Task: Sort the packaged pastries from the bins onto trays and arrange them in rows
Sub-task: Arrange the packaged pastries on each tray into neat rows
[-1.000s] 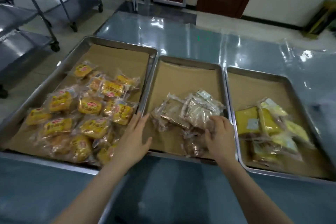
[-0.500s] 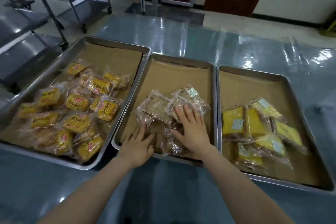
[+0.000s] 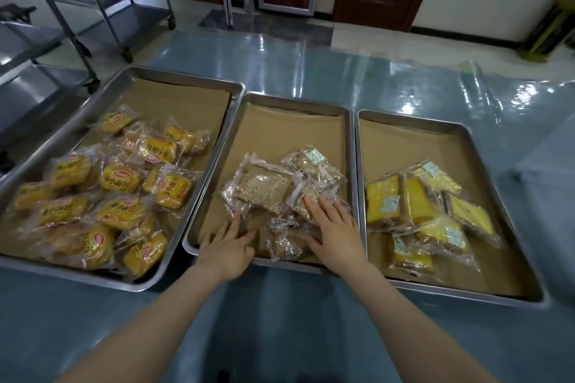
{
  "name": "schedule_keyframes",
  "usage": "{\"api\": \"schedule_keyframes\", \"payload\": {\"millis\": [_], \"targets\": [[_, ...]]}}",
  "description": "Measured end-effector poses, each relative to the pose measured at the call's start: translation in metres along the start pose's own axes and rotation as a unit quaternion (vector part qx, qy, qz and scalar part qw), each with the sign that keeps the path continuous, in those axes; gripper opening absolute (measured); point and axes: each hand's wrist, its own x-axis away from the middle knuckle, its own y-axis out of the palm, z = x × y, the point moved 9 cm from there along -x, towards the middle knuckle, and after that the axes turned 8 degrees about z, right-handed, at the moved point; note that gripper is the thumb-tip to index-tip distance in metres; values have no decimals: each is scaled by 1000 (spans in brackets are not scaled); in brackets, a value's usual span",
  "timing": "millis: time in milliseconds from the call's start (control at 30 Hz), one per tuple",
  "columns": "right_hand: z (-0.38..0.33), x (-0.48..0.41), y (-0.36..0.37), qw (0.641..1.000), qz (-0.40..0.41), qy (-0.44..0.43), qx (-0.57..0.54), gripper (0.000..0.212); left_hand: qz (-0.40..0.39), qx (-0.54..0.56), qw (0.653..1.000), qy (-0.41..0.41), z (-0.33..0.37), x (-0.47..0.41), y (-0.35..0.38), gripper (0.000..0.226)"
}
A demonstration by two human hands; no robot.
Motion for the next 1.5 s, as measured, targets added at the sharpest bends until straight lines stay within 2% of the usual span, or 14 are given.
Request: {"api": "schedule_keyframes", "payload": {"millis": [200,300,400,500,567,633,833,1000,1100,1233,1300,1367,1433,1500], "targets": [[0,11,-7,1000,23,2,6,71,5,18,1000,-10,1,1,0,52],[2,8,-17,998,37,12,-44,68,30,28,999,-5,1,3,-4,52],[15,-2,-31,982,81,70,-154,50,90,92,992,-3,0,6,-14,50],[25,-7,-44,957,137,121,-227,37,201,223,954,-14,-5,8,-47,53],[24,-13,-55,944,175,123,-250,35,277,225,934,-5,-6,6,-71,55],[18,-25,-63,941,198,109,-252,36,309,179,934,23,0,-3,-87,67],[-2,-76,-77,943,236,59,-226,37,198,-9,972,128,22,-54,-84,95],[1,-123,-77,949,258,47,-172,35,121,-37,975,183,28,-93,-82,96],[13,-157,-70,958,236,58,-151,36,68,19,969,236,27,-117,-96,87],[32,-202,-58,971,194,72,-119,35,-51,288,934,204,18,-146,-120,62],[37,-224,-56,971,196,62,-120,36,6,366,919,148,6,-168,-140,40],[39,-244,-60,969,215,50,-113,39,119,375,914,103,-6,-191,-165,23],[39,-263,-58,974,215,29,-68,46,208,361,902,116,-2,-209,-187,42],[37,-278,-37,992,129,-3,15,56,273,300,899,163,12,-227,-199,65]]}}
